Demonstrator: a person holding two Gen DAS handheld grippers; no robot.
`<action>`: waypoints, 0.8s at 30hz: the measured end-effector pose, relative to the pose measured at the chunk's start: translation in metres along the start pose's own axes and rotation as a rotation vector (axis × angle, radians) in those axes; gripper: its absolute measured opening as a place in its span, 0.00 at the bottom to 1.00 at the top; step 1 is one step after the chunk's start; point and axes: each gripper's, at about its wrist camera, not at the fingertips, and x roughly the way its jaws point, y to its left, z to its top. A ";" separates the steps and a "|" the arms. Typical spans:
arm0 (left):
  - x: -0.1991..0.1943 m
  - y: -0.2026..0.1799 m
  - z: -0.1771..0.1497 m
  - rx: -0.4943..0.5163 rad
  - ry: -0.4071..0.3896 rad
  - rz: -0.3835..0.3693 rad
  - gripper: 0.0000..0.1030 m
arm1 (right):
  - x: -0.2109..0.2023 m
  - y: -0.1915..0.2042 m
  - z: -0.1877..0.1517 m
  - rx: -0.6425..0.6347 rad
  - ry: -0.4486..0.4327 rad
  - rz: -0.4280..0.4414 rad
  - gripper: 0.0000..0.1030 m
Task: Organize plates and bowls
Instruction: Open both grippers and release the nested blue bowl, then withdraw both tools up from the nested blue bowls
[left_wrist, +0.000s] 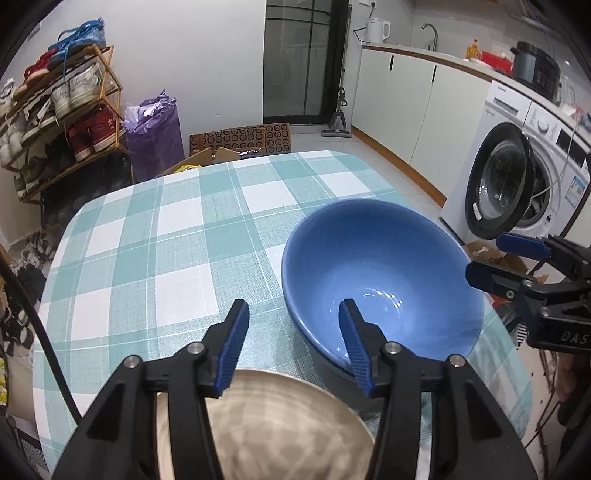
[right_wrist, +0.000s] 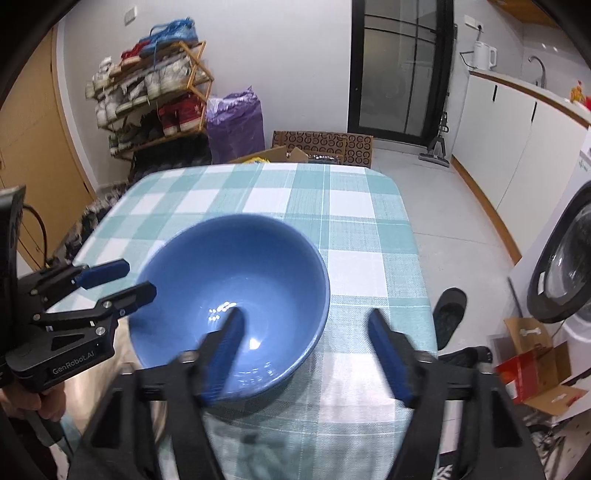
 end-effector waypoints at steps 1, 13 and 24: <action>0.000 0.001 0.000 -0.009 0.002 -0.003 0.53 | -0.002 -0.003 0.000 0.013 -0.004 0.009 0.82; 0.006 0.011 -0.003 -0.147 0.003 0.021 1.00 | 0.001 -0.023 -0.007 0.082 0.003 0.081 0.99; 0.021 0.006 -0.007 -0.180 0.032 0.026 1.00 | 0.017 -0.027 -0.014 0.118 0.045 0.086 0.99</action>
